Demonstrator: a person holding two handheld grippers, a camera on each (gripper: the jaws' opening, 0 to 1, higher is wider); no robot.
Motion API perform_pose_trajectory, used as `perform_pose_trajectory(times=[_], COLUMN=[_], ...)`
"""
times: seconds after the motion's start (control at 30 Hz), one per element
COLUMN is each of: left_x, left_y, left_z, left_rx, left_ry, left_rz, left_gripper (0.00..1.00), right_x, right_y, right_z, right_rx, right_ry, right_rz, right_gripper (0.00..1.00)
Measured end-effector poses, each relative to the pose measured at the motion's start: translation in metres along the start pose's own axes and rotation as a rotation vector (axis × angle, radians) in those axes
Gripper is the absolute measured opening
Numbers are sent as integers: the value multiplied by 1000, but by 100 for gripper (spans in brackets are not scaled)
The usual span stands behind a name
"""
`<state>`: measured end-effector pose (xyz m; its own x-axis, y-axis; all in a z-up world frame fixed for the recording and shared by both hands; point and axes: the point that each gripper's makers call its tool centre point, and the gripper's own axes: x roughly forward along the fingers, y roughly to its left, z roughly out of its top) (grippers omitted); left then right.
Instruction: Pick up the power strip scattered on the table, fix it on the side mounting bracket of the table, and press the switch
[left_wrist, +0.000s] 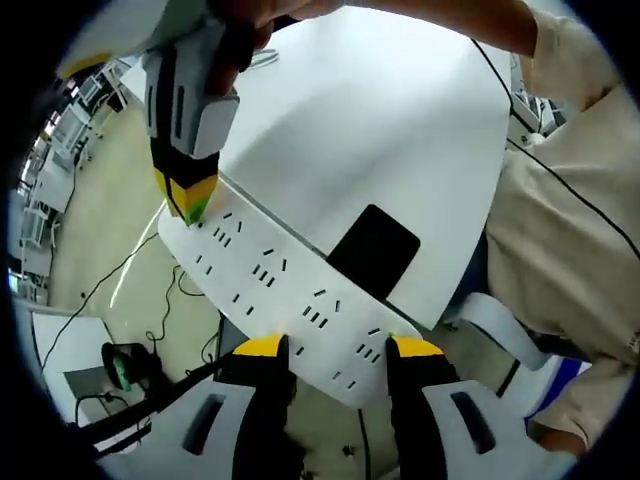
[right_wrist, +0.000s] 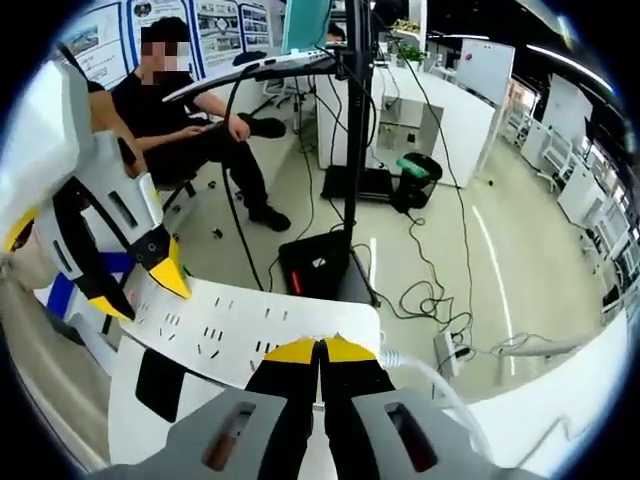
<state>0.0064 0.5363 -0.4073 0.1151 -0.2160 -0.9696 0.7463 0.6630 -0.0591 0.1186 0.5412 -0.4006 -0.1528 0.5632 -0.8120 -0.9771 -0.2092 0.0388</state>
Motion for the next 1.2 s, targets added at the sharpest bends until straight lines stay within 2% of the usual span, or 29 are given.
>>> perform_pose_trajectory(times=[0.13, 0.23, 0.37, 0.53, 0.67, 0.7, 0.87, 1.03, 1.2], left_x=[0, 1, 1, 1, 1, 1, 1, 1, 2], left_y=[5, 6, -5, -15, -24, -27, -26, -24, -22], left_z=[-2, -2, 0, 3, 5, 4, 6, 3, 3], left_rx=[-1, -3, -2, -4, -5, -4, 1, 4, -3], left_ry=[-4, -3, 4, 1, 6, 7, 26, 36, 24], left_rz=[0, 1, 3, 5, 9, 10, 8, 8, 6], left_gripper=[43, 43, 43, 43, 42, 42, 42, 42, 42], right_x=[0, 1, 1, 3, 2, 3, 3, 6, 12], right_y=[-2, -3, -4, 0, -6, -1, 1, -8, -9], right_z=[0, -1, -1, -1, -2, -2, -3, 1, 1], right_rx=[-1, 35, 61, 10, -28, -35, -57, -56, -76], right_ry=[21, 24, 25, 58, 77, 81, 94, 95, 107], right_rz=[-12, -9, 7, -5, -26, -32, -49, -48, -39], right_gripper=[0, 0, 0, 0, 0, 0, 0, 0, 0])
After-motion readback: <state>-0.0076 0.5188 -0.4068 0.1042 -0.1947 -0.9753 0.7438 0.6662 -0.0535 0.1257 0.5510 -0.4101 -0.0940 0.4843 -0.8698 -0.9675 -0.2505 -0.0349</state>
